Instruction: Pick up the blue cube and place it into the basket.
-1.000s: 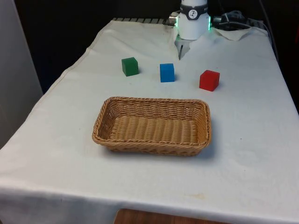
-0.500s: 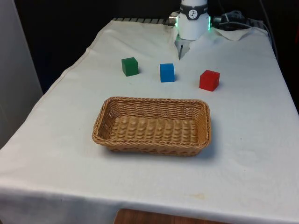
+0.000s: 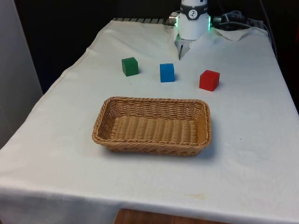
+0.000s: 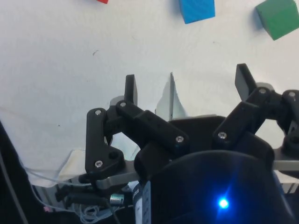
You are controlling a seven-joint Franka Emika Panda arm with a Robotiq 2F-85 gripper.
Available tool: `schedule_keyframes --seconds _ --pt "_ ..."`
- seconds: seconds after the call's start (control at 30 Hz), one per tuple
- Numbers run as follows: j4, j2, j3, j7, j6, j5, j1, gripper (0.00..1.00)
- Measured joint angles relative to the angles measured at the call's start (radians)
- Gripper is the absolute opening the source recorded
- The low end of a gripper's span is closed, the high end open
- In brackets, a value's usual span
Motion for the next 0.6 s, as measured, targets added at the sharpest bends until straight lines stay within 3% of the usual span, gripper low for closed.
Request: schedule_keyframes --seconds 0.6 --pt "-0.157 -0.024 -0.002 -0.008 0.170 -0.043 -0.001 1.00"
